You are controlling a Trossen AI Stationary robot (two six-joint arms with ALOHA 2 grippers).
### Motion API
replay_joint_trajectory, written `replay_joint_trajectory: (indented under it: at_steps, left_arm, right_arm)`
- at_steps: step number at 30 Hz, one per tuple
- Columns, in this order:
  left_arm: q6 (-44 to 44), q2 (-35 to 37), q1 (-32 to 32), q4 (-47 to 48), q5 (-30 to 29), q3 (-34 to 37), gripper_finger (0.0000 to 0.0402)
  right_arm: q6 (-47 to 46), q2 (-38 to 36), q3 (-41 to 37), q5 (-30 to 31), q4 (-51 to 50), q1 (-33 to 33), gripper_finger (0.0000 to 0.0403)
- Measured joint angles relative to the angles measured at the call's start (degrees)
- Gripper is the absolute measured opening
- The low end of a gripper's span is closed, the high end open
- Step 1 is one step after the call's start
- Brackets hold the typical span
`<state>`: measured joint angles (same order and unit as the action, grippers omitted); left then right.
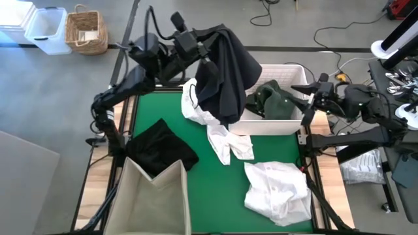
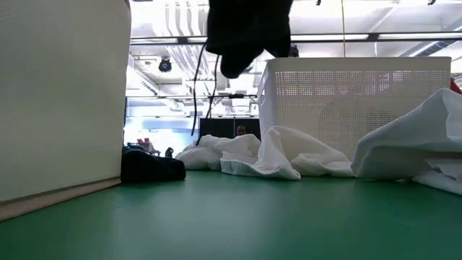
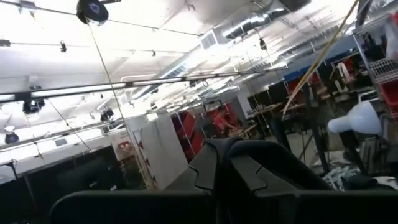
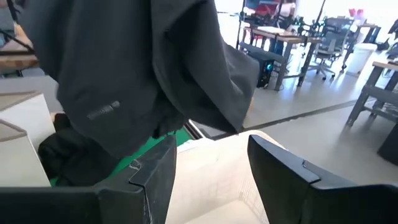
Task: Sort clothes
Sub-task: Put the black shorts into the top right white bin
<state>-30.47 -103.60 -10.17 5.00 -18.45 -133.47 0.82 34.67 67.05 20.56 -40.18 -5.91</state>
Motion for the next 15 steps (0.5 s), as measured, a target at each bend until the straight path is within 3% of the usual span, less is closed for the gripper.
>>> replay_joint_trajectory:
  at_steps: [15]
  left_arm:
    - [-3.6, -13.0, -1.8, -23.2, 1.8, 0.0, 0.0000]
  right_arm:
    - [0.2, -5.0, 0.0, 0.0, -0.3, 0.0, 0.0192]
